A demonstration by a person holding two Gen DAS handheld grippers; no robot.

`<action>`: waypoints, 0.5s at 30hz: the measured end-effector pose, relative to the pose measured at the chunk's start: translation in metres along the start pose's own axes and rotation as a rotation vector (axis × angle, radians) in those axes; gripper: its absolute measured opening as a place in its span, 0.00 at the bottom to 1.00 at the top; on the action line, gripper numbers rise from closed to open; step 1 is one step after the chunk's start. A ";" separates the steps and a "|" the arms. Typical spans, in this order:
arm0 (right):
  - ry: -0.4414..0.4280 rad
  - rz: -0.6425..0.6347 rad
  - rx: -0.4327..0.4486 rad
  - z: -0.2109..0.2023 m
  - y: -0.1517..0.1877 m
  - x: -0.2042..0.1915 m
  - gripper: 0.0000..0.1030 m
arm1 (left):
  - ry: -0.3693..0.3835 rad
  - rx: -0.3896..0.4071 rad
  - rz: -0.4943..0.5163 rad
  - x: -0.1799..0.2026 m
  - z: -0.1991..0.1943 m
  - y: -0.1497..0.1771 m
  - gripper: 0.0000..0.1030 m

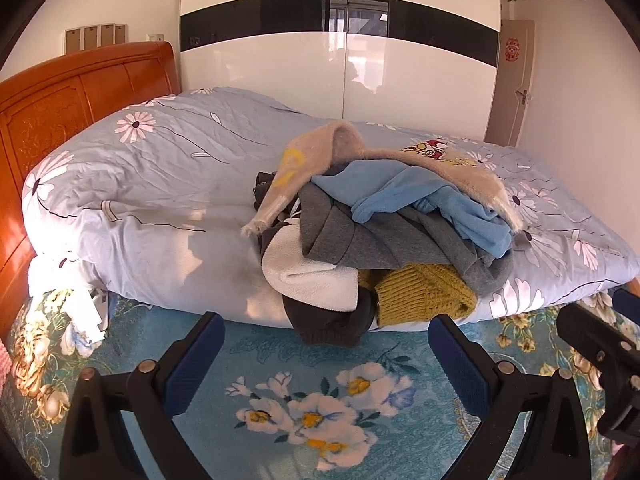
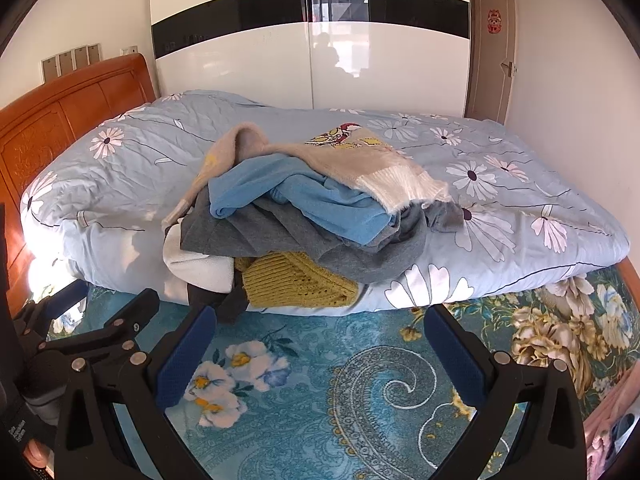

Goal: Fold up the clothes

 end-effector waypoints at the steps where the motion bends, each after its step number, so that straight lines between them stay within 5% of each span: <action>1: 0.003 -0.003 0.003 -0.001 0.000 -0.001 1.00 | 0.008 -0.004 0.002 -0.001 0.000 0.001 1.00; 15: -0.034 -0.013 0.010 -0.011 0.000 -0.008 1.00 | 0.054 0.033 -0.080 -0.018 -0.007 -0.013 1.00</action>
Point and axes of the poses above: each gripper's, at about its wrist camera, not at the fingertips, and z roughly the way its jaws point, x to its right, y to its underside, the point moved 1 cm from there along z, roughly the way its jaws point, and after that the axes turned 11 degrees about -y, right-handed, at the moved point
